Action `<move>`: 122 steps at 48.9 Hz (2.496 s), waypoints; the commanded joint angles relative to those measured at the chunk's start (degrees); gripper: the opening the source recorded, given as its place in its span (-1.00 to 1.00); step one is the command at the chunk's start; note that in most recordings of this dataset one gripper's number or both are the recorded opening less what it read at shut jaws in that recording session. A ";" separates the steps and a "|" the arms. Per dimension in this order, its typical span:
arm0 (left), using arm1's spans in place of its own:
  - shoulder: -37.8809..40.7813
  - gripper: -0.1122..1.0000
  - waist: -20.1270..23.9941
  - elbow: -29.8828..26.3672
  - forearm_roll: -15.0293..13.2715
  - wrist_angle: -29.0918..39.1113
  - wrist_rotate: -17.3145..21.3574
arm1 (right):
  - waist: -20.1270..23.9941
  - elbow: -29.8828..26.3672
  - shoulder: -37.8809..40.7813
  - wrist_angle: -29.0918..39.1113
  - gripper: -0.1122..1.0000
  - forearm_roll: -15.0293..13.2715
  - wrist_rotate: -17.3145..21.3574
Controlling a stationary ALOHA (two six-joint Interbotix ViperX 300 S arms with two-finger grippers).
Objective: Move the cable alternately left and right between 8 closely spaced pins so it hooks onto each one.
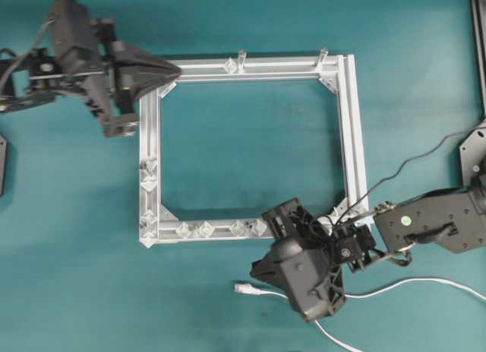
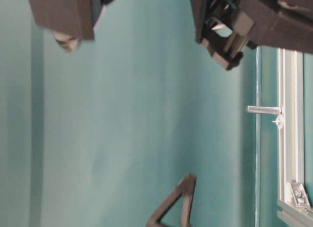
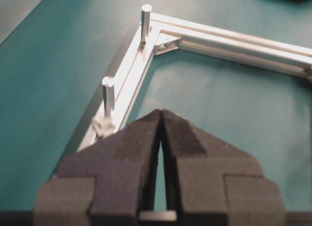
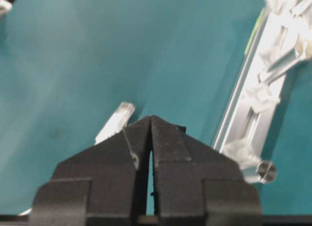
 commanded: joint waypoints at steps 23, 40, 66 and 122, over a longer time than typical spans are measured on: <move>-24.26 -0.55 -2.55 11.43 0.18 15.29 -0.09 | 2.37 -8.17 2.29 12.30 0.03 0.00 7.73; -48.08 -0.55 -2.72 18.72 0.18 28.74 -0.53 | 3.34 -11.69 6.86 13.89 0.05 0.00 11.43; -56.34 -0.56 -2.64 20.83 0.26 34.19 -0.97 | 3.25 -14.06 14.15 15.21 0.04 -0.18 13.97; -56.34 -0.56 -2.72 21.18 0.18 33.93 -1.05 | 3.34 -19.95 8.44 36.30 -0.47 -0.26 25.40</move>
